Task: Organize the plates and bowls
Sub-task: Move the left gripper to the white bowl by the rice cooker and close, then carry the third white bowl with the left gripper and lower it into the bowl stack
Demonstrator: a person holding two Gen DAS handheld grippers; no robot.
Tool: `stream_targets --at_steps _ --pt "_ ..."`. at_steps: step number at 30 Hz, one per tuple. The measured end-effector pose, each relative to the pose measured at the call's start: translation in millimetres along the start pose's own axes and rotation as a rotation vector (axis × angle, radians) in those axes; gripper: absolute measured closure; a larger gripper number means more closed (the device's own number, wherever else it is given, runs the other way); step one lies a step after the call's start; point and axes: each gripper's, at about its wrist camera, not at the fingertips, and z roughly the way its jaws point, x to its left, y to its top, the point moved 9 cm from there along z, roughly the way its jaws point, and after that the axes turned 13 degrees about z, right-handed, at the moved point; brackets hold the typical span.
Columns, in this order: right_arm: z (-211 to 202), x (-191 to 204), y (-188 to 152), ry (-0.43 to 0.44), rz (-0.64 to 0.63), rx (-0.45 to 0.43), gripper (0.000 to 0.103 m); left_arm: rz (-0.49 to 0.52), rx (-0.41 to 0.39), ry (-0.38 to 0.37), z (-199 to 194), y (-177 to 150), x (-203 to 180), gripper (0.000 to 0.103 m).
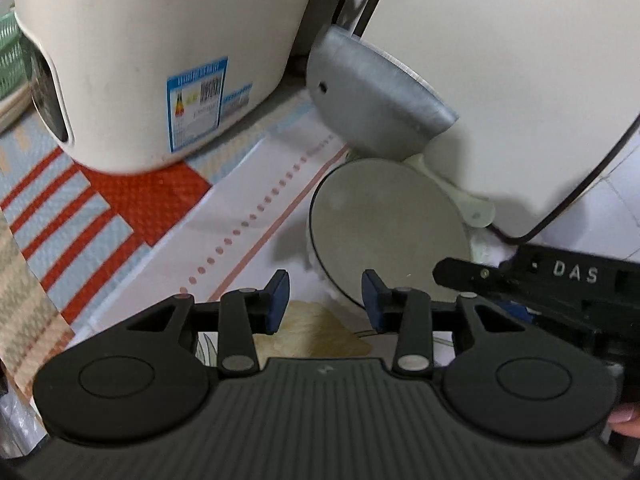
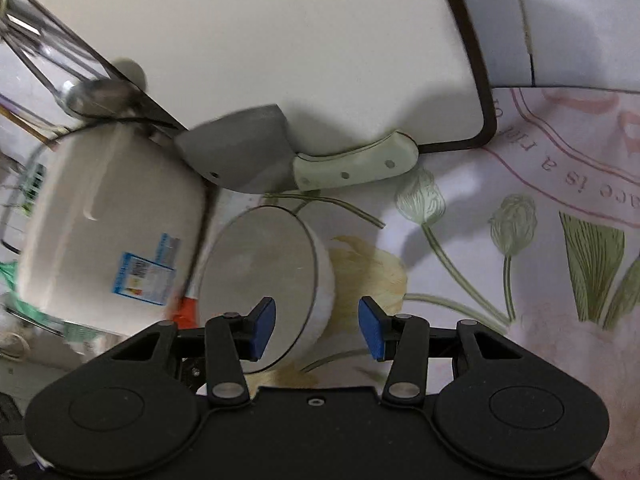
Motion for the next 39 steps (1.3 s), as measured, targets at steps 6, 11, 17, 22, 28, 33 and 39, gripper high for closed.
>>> stream_targets --at_steps 6,11,17,22,28,33,39 --pt "5 7 3 -0.057 -0.073 -0.022 0.058 -0.08 0.007 -0.083 10 -1 2 0.08" --pt "19 5 4 -0.079 -0.091 0.013 0.087 -0.066 0.016 -0.055 14 -3 2 0.086" --pt "7 6 0 -0.096 -0.119 0.002 0.088 -0.056 0.054 -0.055 6 -9 -4 0.087" --pt "-32 6 -5 -0.065 -0.107 -0.011 0.088 -0.003 0.053 -0.065 -30 -12 -22 0.087" --pt "-91 0 -19 -0.025 -0.049 -0.026 0.088 0.096 0.04 -0.064 -84 -14 -53 0.087" --pt "-137 -9 -34 -0.004 -0.032 -0.053 0.088 0.15 0.043 -0.092 -122 -26 -81 0.087" --pt "-176 -26 -52 0.012 -0.016 -0.072 0.088 0.22 0.03 -0.118 -158 -46 -107 0.087"
